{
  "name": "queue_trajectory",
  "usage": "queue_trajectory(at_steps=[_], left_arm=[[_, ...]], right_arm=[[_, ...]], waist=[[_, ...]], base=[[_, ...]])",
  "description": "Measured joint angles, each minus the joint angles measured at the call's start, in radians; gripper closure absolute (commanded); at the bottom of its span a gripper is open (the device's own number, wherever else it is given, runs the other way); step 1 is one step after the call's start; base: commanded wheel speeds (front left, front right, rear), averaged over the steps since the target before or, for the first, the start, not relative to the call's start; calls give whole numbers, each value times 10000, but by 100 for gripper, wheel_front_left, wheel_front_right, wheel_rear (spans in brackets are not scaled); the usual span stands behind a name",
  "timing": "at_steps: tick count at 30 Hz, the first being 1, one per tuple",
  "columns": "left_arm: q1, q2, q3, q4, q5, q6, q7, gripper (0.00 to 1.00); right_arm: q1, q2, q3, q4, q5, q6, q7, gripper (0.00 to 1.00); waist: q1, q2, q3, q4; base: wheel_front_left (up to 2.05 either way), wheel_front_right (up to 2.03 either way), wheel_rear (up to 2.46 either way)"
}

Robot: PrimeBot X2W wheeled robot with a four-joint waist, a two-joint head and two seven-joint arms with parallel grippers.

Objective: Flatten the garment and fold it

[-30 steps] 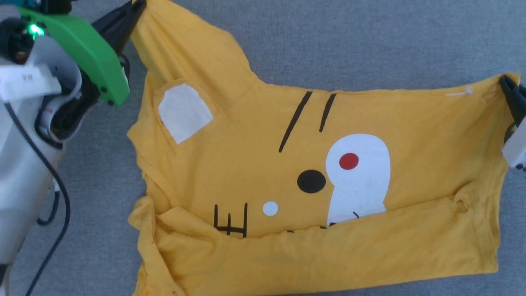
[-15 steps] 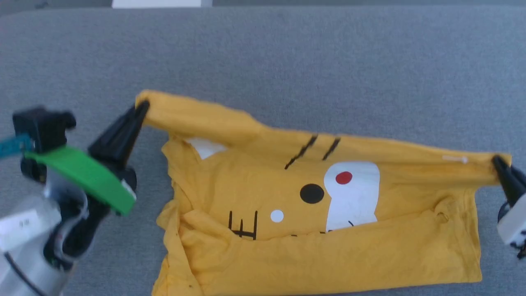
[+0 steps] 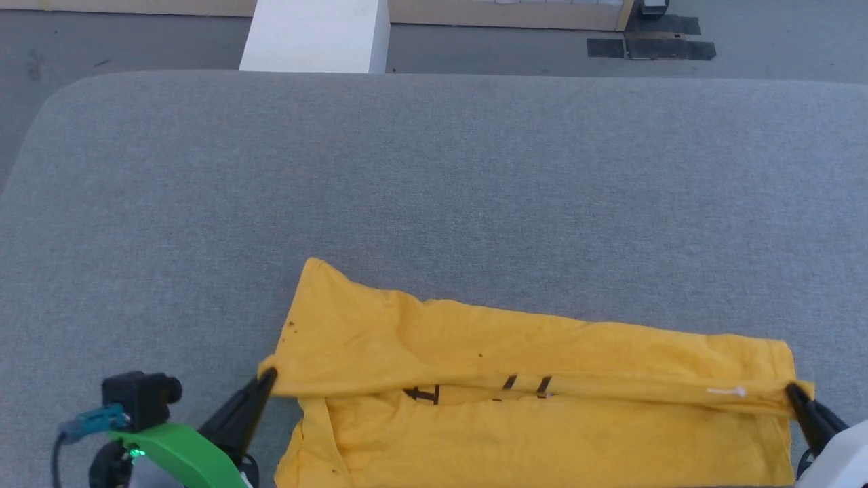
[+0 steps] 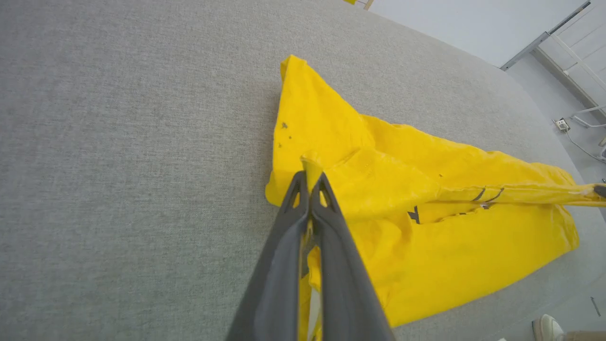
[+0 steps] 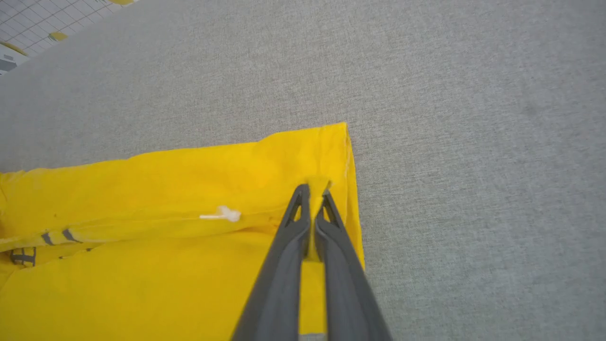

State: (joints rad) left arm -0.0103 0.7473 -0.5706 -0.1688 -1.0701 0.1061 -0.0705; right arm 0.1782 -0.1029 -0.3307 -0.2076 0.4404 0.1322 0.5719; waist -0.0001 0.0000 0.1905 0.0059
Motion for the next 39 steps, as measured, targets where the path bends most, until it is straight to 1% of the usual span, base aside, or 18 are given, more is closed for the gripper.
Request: queue_trajectory(at_steps=[1,2,3,4,5,6,8,11,14,19,24,26,32,33,34,35,36,39], left_arm=[[-9,-105,-100,142,54,0,27,100],[-20,-217,-186,307,113,0,44,100],[-29,-299,-268,439,169,0,79,100],[-56,-372,-357,612,257,0,117,100],[-97,-441,-420,773,364,0,130,100],[-168,-529,-468,932,424,0,130,84],[-302,-688,-518,1114,443,0,90,0],[-445,-955,-389,1231,441,4,-236,0],[-470,-1108,4,1164,453,224,-848,0],[-460,-1177,867,675,1530,1298,-1735,0],[-318,-1436,1467,-13,3141,2011,-1837,0],[-219,-1751,1705,-293,3628,2075,-1866,0],[95,-2142,1772,-330,4215,1941,-1868,0],[100,-2173,1791,-322,4251,1927,-1868,0],[99,-2197,1810,-316,4282,1916,-1868,0],[99,-2220,1820,-301,4301,1852,-1868,0],[99,-2242,1822,-278,4324,1843,-1866,0],[98,-2290,1829,-180,4385,1837,-1868,0]], right_arm=[[11,21,38,153,-52,0,-98,100],[11,42,77,322,-125,0,-153,84],[11,42,132,458,-201,0,-180,62],[7,44,207,610,-284,0,-215,25],[-12,73,217,765,-328,0,-286,0],[-47,104,211,915,-376,0,-347,0],[-127,111,234,1122,-464,0,-370,0],[-210,107,257,1158,-447,0,-397,0],[-239,90,159,901,-295,0,-397,0],[-405,25,-449,573,-485,0,-454,0],[-406,-15,-566,1003,-1212,0,-313,0],[-419,63,-479,1271,-1279,0,-207,0],[-614,201,-159,2098,-1312,0,148,0],[-667,186,-140,2196,-1285,-2,221,7],[-724,186,-146,2266,-1252,-2,286,35],[-775,174,-140,2336,-1220,-2,357,93],[-816,155,-130,2372,-1170,-4,428,100],[-991,249,-182,2414,-932,-2,571,100]], waist=[[0,0,-16,12],[0,0,-29,17],[0,0,-41,20],[0,0,-56,21],[0,0,-72,18],[0,0,-90,13],[0,0,-135,4],[0,0,-229,-5],[0,0,-290,-20],[0,0,-179,-64],[0,0,46,-17],[0,0,152,33],[0,0,371,190],[0,0,393,211],[0,0,407,227],[0,0,418,245],[0,0,422,260],[0,0,376,266]], base=[[0,0,0],[0,0,0],[0,0,0],[0,0,0],[0,0,0],[0,0,0],[0,0,0],[0,0,0],[0,0,0],[0,0,0],[0,0,0],[0,0,0],[0,0,0],[0,0,0],[0,0,0],[0,0,0],[0,0,0],[0,0,0]])
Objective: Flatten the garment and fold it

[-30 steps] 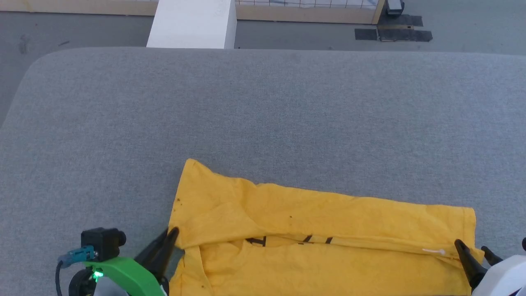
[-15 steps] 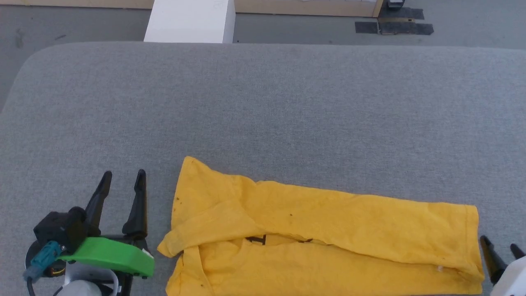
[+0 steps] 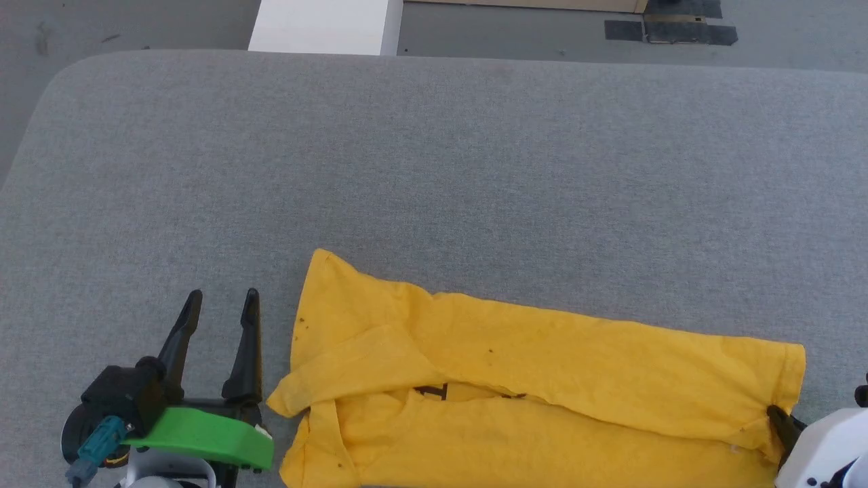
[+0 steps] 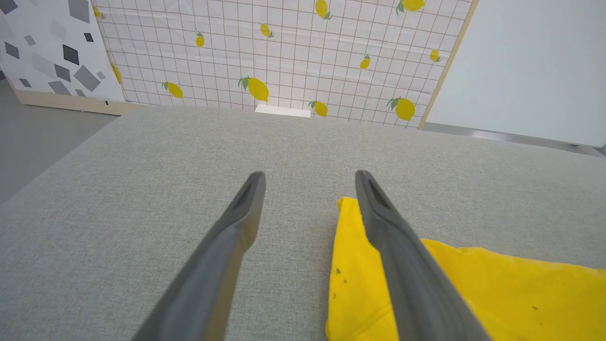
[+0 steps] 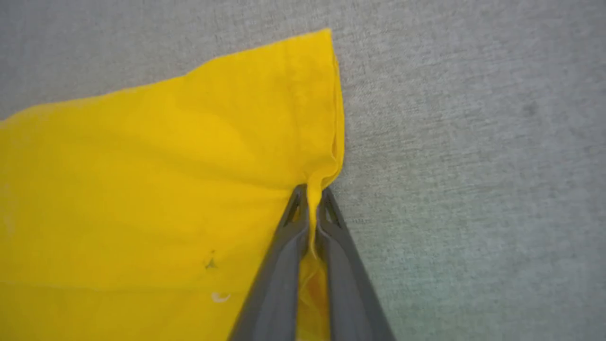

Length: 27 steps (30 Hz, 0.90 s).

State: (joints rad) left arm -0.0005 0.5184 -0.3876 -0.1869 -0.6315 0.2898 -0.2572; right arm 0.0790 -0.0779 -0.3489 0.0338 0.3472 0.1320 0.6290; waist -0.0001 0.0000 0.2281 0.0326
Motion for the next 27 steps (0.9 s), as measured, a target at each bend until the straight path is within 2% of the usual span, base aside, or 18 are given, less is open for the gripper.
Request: queue_trajectory(at_steps=[6,12,15,18,27], left_arm=[[13,-63,-31,94,27,0,0,0],[125,-125,-136,121,25,0,6,0],[160,-127,-176,142,23,-44,21,0],[212,-138,-222,176,-6,-81,67,0],[221,-355,-449,380,-203,-224,92,0]], right_arm=[[-84,-4,-711,-102,-439,8,-59,100],[-77,-602,-2159,-284,-1127,6,-61,100],[-68,-947,-2357,-324,-1193,6,-33,100],[-57,-888,-1973,-602,-802,2,351,100],[326,-299,752,-2907,869,2,2429,100]], waist=[[0,0,-206,-76],[0,0,-448,-138],[0,0,-529,-144],[0,0,-608,-153],[0,0,-881,-118]], base=[[0,0,0],[0,0,0],[0,0,0],[0,0,0],[0,0,0]])
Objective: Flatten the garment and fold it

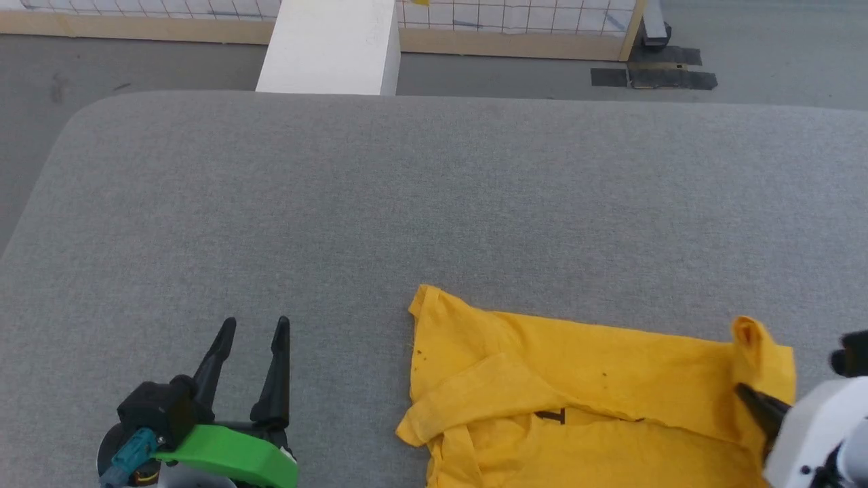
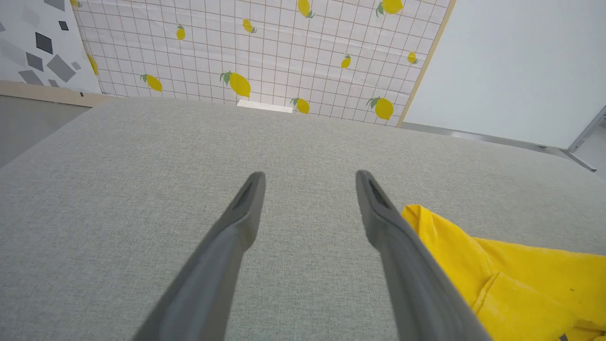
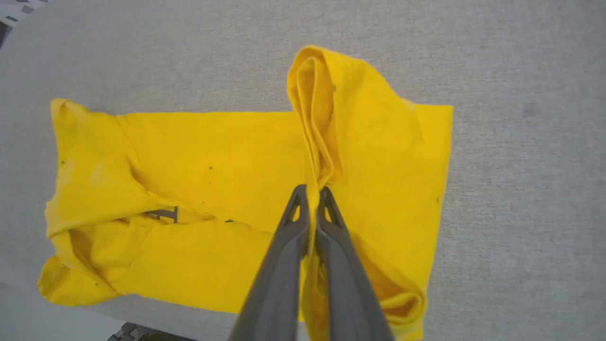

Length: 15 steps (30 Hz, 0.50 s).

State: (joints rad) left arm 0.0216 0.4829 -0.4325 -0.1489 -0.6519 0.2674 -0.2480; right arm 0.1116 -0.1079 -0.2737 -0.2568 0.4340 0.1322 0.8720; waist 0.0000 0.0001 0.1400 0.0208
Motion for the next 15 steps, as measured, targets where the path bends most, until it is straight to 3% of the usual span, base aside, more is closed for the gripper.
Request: queue_trajectory(at_steps=[6,15], left_arm=[[4,-36,-33,113,-88,-115,2,0],[-11,-50,-71,153,-100,-207,2,0]], right_arm=[[-23,190,1789,-1074,389,-2,713,100],[-1319,343,4341,-869,593,0,692,100]], waist=[[0,0,-182,174],[0,0,-147,581]], base=[[0,0,0],[0,0,0]])
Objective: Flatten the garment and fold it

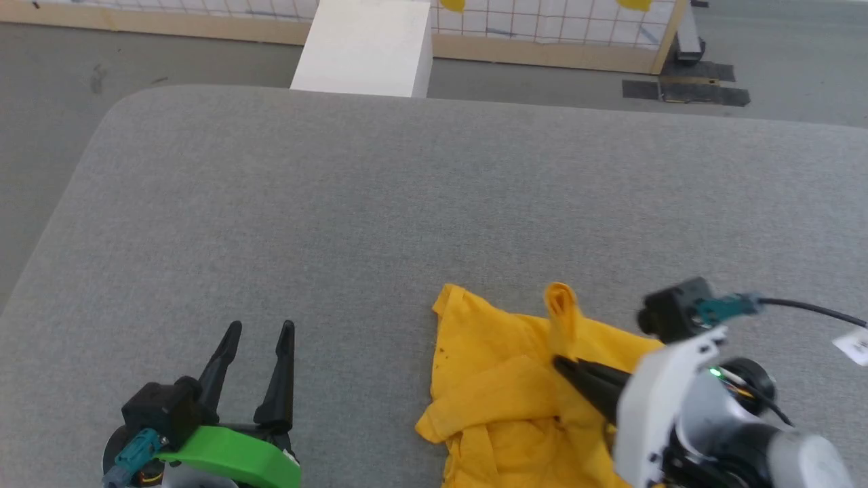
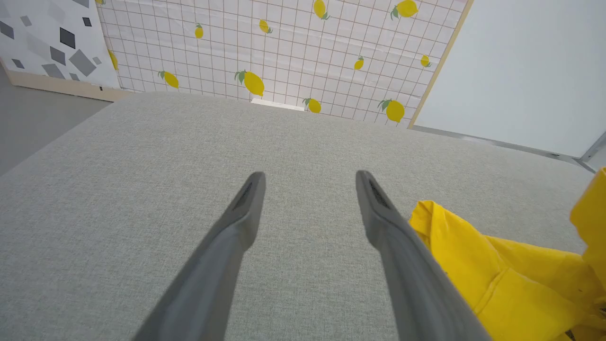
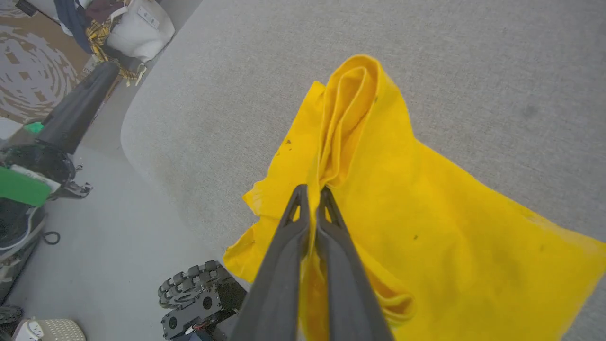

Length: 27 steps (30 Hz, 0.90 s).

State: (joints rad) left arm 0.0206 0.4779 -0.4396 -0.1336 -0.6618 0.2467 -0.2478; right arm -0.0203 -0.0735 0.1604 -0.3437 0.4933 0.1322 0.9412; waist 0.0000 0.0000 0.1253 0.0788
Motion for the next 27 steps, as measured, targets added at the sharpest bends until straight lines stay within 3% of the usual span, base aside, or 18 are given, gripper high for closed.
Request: queue_trajectory(at_steps=[5,17,18,19,20,27], left_arm=[[-32,-119,-54,153,-19,-84,0,0],[-239,-491,-84,696,-31,-353,-15,0],[-260,-533,-102,750,-31,-378,-15,0],[-272,-569,-115,794,-31,-416,-15,0],[-287,-608,-144,851,-31,-439,-15,0],[-379,-692,-215,1058,-59,-552,-19,0]], right_arm=[[-824,104,802,1068,-96,-2,-337,100],[-2335,244,2088,5149,-558,-2,-2088,99],[-2447,232,2180,5499,-610,-2,-2234,78],[-2522,228,2245,5737,-646,-2,-2311,45],[-2584,236,2282,6011,-637,0,-2429,0],[-2936,242,2681,6550,-224,-2,-2913,0]], waist=[[0,0,142,224],[0,0,284,567],[0,0,266,576],[0,0,251,581],[0,0,233,583],[0,0,158,503]], base=[[0,0,0],[0,0,0],[0,0,0],[0,0,0],[0,0,0],[0,0,0]])
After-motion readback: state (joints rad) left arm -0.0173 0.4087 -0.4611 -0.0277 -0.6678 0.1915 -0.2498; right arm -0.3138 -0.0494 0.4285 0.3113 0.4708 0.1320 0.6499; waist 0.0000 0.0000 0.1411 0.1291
